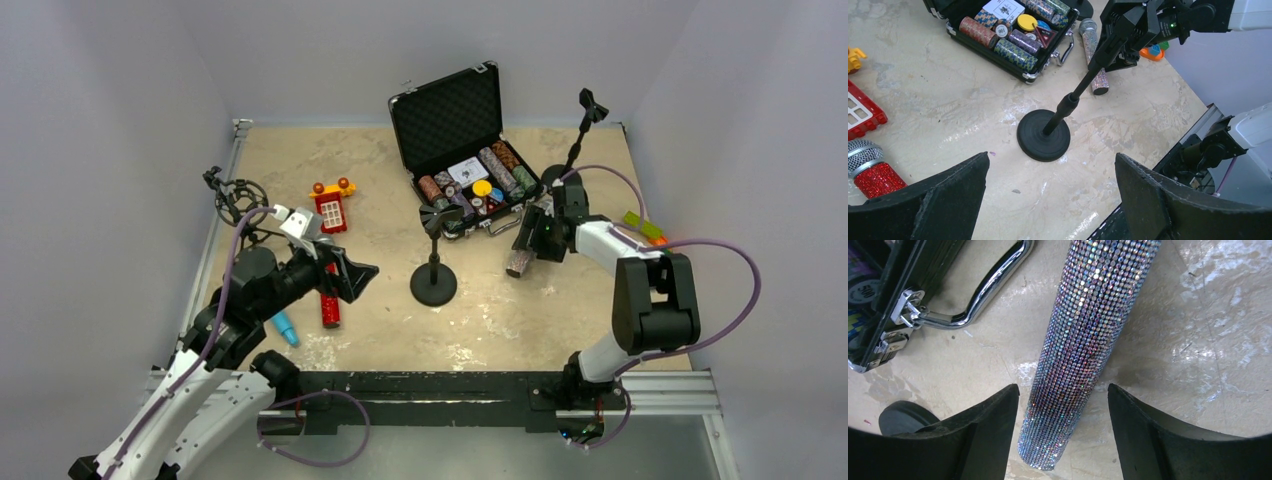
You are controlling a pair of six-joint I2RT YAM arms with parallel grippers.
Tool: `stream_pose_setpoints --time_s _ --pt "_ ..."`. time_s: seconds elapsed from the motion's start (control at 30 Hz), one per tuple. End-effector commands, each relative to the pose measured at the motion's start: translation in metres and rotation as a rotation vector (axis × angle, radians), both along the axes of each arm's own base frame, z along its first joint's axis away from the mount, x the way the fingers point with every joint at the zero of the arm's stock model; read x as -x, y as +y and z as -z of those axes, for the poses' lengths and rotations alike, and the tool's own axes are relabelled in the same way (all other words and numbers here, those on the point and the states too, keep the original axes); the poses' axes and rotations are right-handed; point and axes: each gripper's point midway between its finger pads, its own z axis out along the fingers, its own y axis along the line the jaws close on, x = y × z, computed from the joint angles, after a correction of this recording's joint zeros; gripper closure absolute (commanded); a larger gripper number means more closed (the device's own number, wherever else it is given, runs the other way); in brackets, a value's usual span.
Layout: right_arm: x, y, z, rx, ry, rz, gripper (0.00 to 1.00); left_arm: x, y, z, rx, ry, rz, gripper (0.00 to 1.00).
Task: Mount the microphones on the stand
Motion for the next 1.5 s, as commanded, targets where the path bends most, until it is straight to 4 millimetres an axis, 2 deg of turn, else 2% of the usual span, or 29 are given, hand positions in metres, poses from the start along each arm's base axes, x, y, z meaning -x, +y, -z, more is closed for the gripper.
stream_pose_setpoints --time_s 0.0,0.27,0.6,0.73,1.03,1.1,1.2,1.23,1.47 --pt "-0.020 -0.006 -0.015 0.058 -0.023 0.002 0.31 0.000 0.002 -0.010 0.034 -0.026 -0.015 0.01" --pt "-0.025 0.000 -0.015 0.075 0.010 -0.058 0.37 0.005 0.007 -0.009 0.032 -0.026 -0.022 0.01" --pt "-0.020 0.000 -0.011 0.096 0.091 -0.121 0.32 0.015 0.012 -0.024 0.034 -0.041 -0.014 0.01" --pt "-0.017 -0.001 -0.006 0.114 0.151 -0.189 0.35 0.021 0.016 -0.025 0.044 -0.052 -0.013 0.01" --pt "-0.017 -0.004 -0.004 0.146 0.215 -0.281 0.50 0.029 0.020 -0.024 0.039 -0.068 -0.004 0.01" --pt "-0.011 -0.005 -0.001 0.150 0.235 -0.307 0.58 0.031 0.020 -0.025 0.039 -0.075 0.003 0.01" --pt "0.000 -0.007 0.002 0.155 0.245 -0.367 0.60 0.036 0.018 -0.027 0.041 -0.086 0.035 0.01" --pt "0.003 -0.007 0.003 0.161 0.245 -0.396 0.65 0.039 0.016 -0.027 0.038 -0.086 0.054 0.01" --pt "0.036 -0.031 0.008 0.238 0.253 -0.589 0.69 0.052 0.008 -0.027 0.040 -0.088 0.146 0.01"
